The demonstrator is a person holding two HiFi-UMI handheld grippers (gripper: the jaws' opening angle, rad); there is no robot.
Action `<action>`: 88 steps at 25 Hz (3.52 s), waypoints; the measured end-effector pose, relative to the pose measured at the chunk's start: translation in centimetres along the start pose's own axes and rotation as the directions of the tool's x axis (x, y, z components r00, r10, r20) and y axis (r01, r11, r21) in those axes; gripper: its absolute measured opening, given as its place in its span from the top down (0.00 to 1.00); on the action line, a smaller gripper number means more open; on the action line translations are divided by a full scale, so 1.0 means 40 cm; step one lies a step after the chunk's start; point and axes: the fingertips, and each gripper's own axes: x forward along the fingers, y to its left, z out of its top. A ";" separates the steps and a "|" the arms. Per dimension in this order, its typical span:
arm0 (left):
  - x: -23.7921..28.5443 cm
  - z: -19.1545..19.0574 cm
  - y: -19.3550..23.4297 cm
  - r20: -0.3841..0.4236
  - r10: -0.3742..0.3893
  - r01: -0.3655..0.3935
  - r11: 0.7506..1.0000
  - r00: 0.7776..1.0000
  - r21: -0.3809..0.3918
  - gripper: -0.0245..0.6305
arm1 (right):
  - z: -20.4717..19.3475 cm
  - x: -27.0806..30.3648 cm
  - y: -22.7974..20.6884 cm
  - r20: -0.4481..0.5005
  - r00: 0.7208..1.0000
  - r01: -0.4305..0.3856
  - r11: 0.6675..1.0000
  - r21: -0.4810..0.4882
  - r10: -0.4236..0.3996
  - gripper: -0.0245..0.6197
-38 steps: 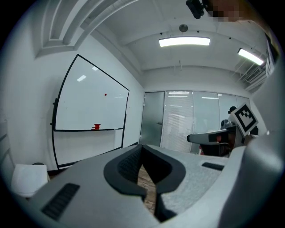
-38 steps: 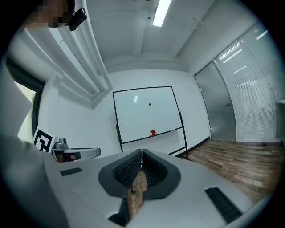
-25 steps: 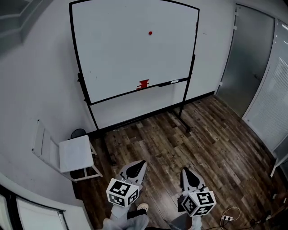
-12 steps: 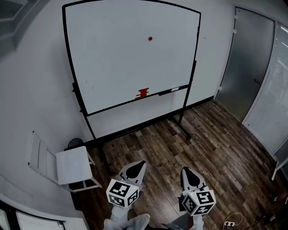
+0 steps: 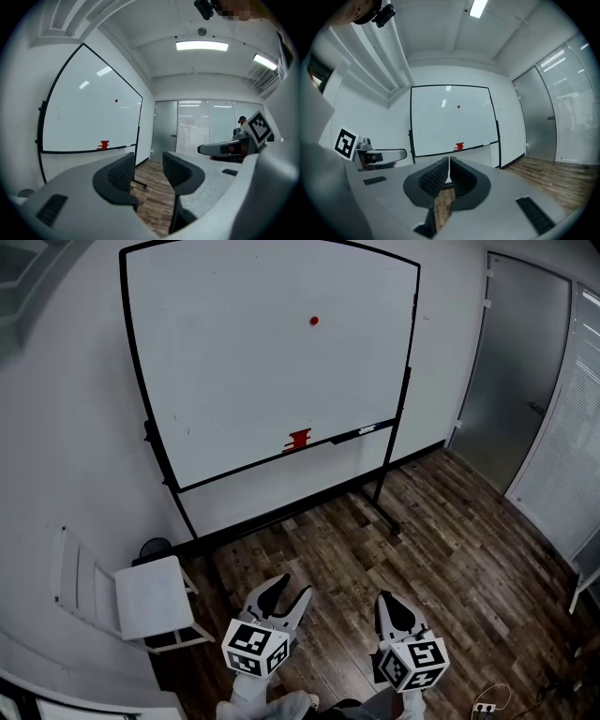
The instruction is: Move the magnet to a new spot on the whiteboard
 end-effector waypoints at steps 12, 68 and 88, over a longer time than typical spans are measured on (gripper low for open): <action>-0.015 -0.055 0.100 -0.016 0.082 -0.083 0.993 0.996 -0.080 0.64 | -0.070 0.091 0.010 -0.063 0.997 -0.052 0.998 0.035 0.054 0.91; 0.787 -0.017 0.341 -0.077 0.159 -0.158 0.987 0.984 0.013 0.61 | 0.027 0.816 -0.494 -0.091 0.975 -0.197 0.977 0.080 0.204 0.91; 1.078 0.110 0.605 -0.015 0.227 -0.226 0.974 0.974 0.026 0.61 | 0.162 1.197 -0.598 -0.061 0.967 -0.244 0.969 0.050 0.246 0.91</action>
